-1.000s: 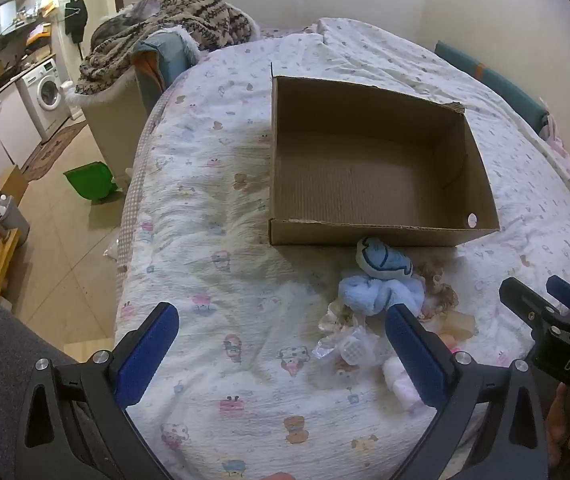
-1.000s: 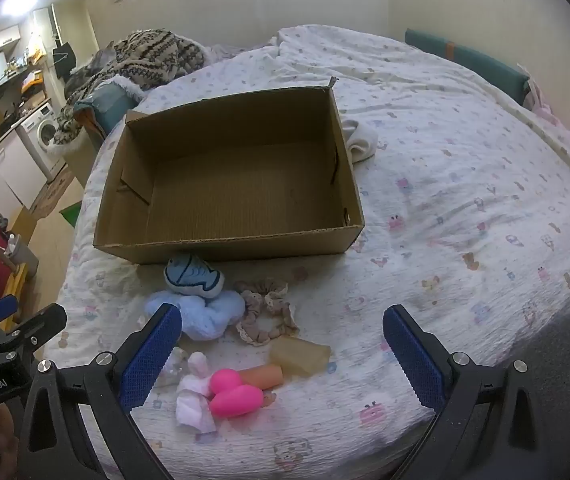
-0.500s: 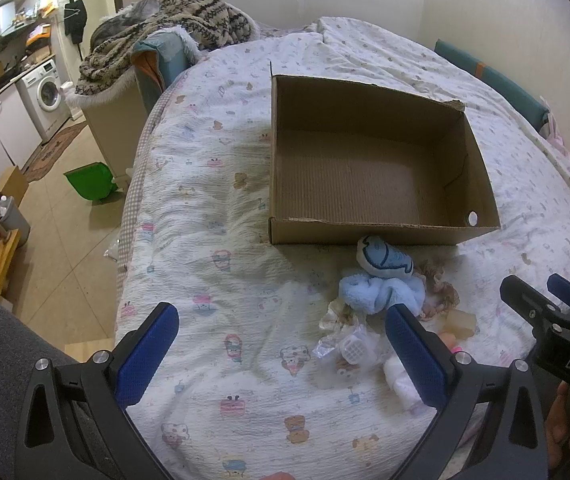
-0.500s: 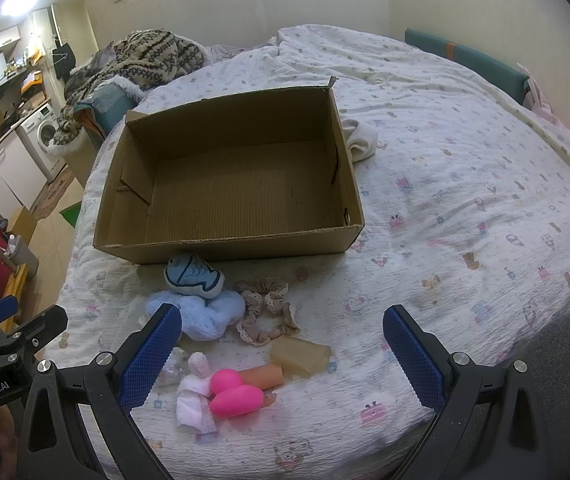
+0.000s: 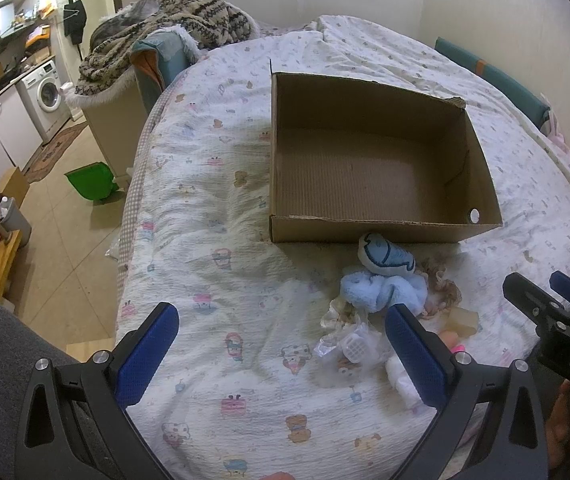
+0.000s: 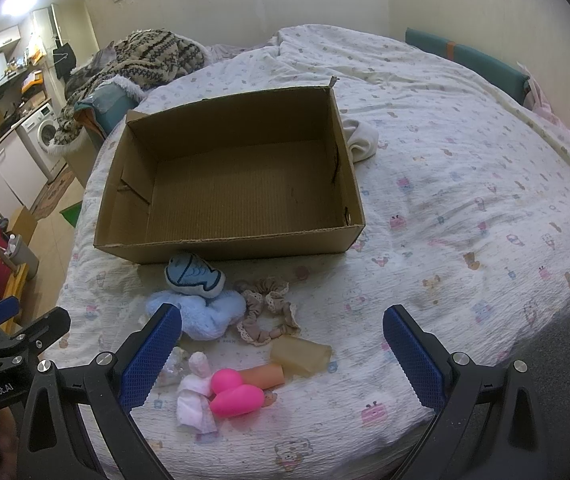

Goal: Organize soft objects

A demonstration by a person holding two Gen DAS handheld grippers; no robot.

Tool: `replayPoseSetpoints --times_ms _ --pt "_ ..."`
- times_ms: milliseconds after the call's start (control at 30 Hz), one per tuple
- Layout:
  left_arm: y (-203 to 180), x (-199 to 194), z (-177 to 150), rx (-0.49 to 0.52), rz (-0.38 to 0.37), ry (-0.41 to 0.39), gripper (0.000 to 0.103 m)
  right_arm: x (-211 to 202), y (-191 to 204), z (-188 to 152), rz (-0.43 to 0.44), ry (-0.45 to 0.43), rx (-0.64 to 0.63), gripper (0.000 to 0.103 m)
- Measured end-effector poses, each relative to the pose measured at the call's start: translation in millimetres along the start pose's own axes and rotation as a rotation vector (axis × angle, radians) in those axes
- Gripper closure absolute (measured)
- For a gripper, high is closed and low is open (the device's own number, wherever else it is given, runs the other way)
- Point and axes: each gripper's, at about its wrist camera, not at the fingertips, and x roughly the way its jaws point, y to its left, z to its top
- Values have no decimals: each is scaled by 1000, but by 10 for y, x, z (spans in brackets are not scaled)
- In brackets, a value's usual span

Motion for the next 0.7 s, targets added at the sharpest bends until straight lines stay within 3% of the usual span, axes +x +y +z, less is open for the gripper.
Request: replayPoseSetpoints --times_ms 700 --pt "17 6 -26 3 5 5 0 -1 0 -1 1 -1 0 0"
